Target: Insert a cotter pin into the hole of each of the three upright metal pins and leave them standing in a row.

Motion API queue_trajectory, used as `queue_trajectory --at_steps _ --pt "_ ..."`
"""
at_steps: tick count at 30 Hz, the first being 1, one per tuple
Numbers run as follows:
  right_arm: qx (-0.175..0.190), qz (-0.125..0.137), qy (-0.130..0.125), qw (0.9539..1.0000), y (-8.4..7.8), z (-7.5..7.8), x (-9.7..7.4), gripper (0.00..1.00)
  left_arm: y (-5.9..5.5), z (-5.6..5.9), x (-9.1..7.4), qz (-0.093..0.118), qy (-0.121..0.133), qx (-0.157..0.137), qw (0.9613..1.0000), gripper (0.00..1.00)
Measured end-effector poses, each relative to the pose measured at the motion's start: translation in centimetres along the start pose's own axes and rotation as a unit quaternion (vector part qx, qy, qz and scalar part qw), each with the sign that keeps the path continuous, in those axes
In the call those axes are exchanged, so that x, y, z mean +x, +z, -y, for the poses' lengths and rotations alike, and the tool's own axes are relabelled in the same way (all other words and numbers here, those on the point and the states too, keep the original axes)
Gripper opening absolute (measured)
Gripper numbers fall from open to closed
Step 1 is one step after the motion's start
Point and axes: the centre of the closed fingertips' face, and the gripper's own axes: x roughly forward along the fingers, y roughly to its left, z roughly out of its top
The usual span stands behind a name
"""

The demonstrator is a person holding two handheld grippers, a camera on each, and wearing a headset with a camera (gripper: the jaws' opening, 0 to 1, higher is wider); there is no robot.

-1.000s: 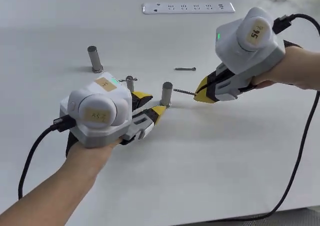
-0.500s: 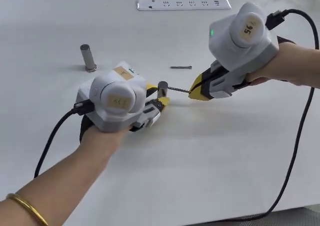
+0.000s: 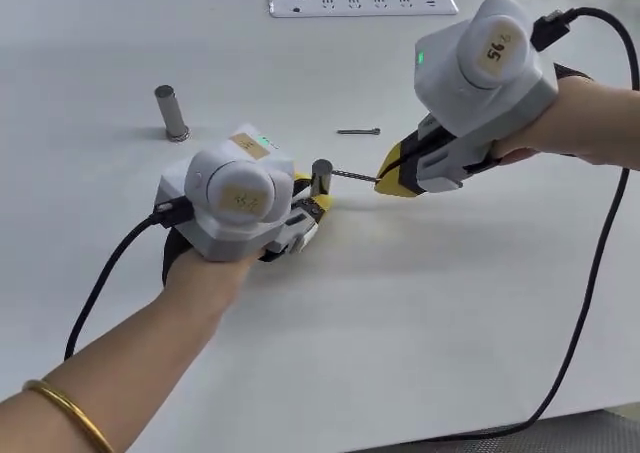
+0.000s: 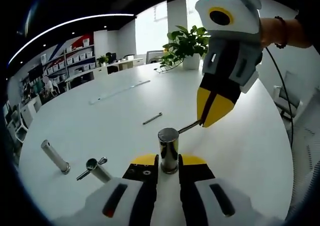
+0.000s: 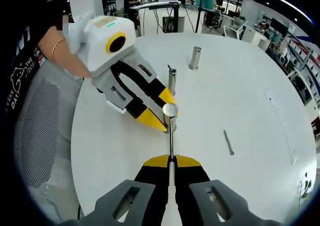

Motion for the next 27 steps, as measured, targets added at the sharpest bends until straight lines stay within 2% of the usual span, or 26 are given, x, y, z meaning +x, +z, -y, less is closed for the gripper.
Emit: queue_trajectory --at_steps 7,17,27 --pt "0.001 0.001 -0.003 1.0 0.17 0.08 -0.28 0.0 -0.12 0.01 0.11 -0.001 -0.002 -0.006 1.0 0.12" --pt "0.006 0.002 -0.001 1.0 0.13 0.17 -0.21 0.0 -0.88 0.03 0.22 -0.01 0.005 -0.009 0.9999 0.12" --pt "-0.001 0.001 0.001 1.0 0.29 0.13 -0.07 0.0 -0.85 0.12 0.16 -0.01 -0.002 -0.011 0.9999 0.11"
